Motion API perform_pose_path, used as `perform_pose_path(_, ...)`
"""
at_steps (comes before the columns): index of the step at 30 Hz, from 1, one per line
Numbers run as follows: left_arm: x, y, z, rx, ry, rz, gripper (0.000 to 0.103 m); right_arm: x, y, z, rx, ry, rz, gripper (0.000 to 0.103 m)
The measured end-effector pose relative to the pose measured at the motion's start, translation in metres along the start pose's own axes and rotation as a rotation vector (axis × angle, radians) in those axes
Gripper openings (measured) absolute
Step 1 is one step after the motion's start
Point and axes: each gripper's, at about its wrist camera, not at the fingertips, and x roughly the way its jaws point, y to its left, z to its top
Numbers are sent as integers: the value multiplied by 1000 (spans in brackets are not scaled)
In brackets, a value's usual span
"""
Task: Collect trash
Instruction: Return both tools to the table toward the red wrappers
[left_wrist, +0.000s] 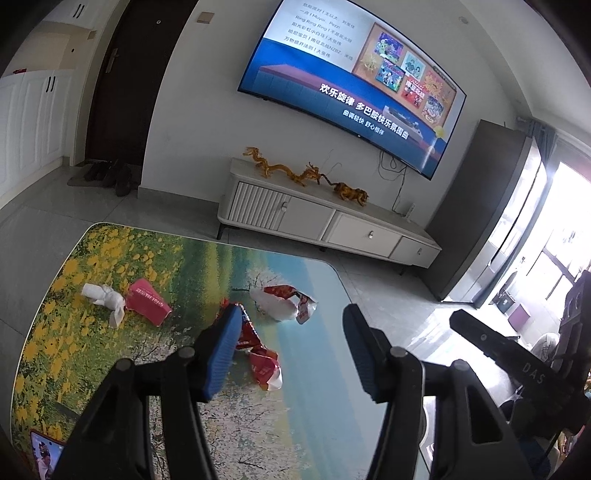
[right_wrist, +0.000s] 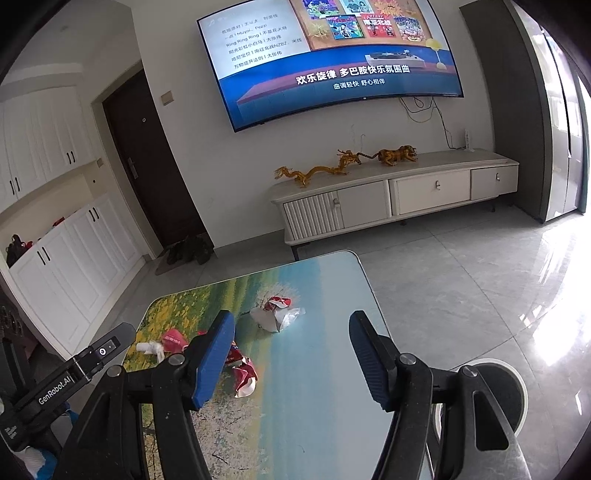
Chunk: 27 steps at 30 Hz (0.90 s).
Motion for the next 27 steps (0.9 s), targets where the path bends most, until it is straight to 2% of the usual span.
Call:
perform_pose_path(7, 15, 24, -4, -36, 30, 66, 55, 19, -1, 7, -19, 24, 32, 62)
perform_pose_path(15, 53, 71, -16, -166, 115, 181, 55, 59, -5, 16, -34, 72, 76, 62)
perform_pose_path(18, 70, 73, -21, -180, 149, 183, 55, 77, -7, 18, -44, 93, 92, 62)
perform_pose_path(27, 123, 34, -44, -73, 250, 128, 55, 131, -19, 16, -31, 167, 134, 63)
